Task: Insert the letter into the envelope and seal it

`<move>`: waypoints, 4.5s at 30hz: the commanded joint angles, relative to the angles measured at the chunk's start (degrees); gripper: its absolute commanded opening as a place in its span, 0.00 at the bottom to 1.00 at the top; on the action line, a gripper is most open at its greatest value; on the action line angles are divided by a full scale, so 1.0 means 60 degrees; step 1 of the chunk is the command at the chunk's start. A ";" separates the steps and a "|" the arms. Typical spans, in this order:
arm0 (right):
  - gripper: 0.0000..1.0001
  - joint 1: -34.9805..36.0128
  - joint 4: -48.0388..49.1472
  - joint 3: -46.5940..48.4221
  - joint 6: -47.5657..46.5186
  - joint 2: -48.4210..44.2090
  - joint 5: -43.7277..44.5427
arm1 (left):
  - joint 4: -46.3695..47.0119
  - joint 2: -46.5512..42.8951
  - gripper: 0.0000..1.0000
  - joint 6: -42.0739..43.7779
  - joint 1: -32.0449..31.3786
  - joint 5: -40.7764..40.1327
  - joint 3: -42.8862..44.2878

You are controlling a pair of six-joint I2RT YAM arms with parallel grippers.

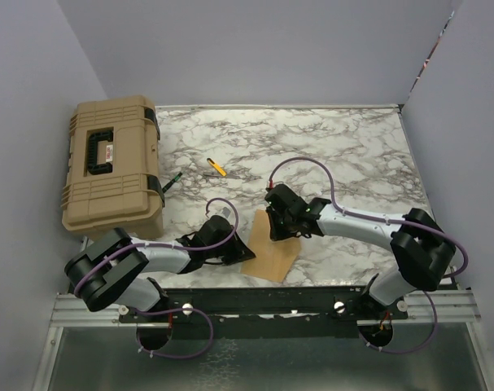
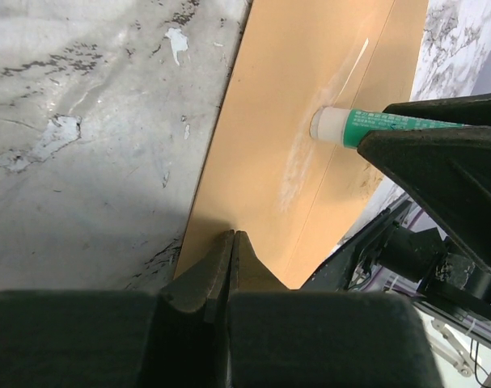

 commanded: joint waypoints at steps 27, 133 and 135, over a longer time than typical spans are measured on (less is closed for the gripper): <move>0.01 0.0167 -0.1538 -0.0602 0.0993 0.0280 0.0438 | -0.1535 0.0888 0.00 0.0543 0.0006 -0.0817 -0.0172; 0.01 -0.4229 0.4795 -0.3594 1.0405 -0.6130 -0.1797 | -0.1269 -0.5055 0.96 -0.0016 0.0031 -0.3936 0.2939; 0.01 -0.4756 0.5162 -0.4573 1.1078 -0.6064 -0.1874 | -0.1604 -0.5154 0.97 0.0218 0.0031 -0.3853 0.2693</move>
